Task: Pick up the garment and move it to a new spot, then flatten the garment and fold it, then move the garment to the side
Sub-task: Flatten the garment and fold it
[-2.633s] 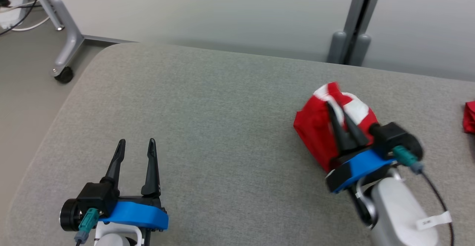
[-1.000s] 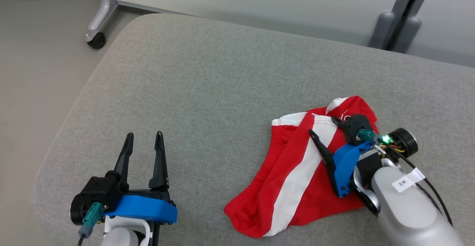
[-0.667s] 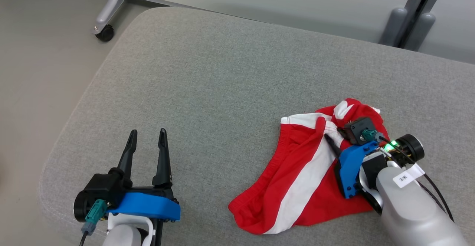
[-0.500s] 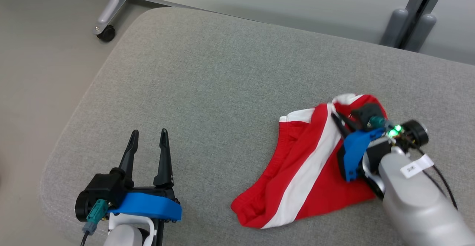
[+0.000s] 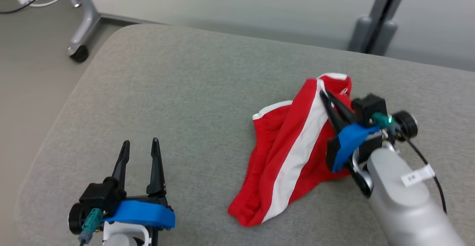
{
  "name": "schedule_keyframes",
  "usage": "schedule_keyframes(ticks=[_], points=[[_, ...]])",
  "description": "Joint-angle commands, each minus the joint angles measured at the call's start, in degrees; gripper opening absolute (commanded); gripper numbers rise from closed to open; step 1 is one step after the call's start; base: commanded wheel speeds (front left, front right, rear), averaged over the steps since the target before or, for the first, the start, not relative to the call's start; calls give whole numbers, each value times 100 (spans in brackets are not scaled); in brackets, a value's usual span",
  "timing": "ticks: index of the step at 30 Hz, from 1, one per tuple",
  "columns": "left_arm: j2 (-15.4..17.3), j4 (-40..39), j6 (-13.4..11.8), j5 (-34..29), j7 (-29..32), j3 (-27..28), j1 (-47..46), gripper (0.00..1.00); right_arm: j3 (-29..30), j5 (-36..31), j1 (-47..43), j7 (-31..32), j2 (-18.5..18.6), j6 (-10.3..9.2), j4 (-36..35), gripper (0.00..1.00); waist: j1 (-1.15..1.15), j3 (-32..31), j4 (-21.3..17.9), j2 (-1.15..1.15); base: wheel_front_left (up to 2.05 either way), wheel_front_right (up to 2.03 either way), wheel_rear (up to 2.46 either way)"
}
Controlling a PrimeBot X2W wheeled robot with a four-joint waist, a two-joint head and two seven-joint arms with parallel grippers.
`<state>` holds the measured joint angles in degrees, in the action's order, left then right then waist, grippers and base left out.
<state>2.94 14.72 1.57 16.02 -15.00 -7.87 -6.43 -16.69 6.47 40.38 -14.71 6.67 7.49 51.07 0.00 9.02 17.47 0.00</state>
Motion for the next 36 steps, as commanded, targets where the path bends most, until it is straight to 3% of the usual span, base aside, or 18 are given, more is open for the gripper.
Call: schedule_keyframes(ticks=[1,9,18,19,21,27,32,36], points=[[-10,-1,15,-44,-25,37,53,100,29,71,-237,-31,-12,1,-107,0,0,-180,-222,0,0,0,0],[-7,-32,54,-160,-25,93,270,100,462,205,-2185,-51,111,1,-1766,0,0,-416,-790,0,0,0,0],[-6,-3,111,-227,-25,130,305,100,1207,157,-4116,183,-27,1,-3216,0,0,-503,-1010,0,0,0,0],[-6,1,118,-232,-25,131,326,100,1269,141,-4258,218,-47,1,-3330,27,0,-512,-1023,0,0,0,0],[-6,20,125,-242,-25,144,362,100,1333,77,-4477,263,-74,1,-3540,100,0,-545,-1045,0,0,0,0],[-7,23,143,-261,-25,184,394,100,1542,26,-4563,300,-151,1,-4296,100,0,-624,-1100,0,0,0,0],[-7,-12,150,-301,-25,215,394,100,1661,-102,-4116,699,64,1,-4816,100,0,-619,-1130,0,0,0,0],[-7,-39,181,-308,-25,165,320,100,1699,-157,-3745,1209,315,1,-4775,100,0,-527,-1083,0,0,0,0]])
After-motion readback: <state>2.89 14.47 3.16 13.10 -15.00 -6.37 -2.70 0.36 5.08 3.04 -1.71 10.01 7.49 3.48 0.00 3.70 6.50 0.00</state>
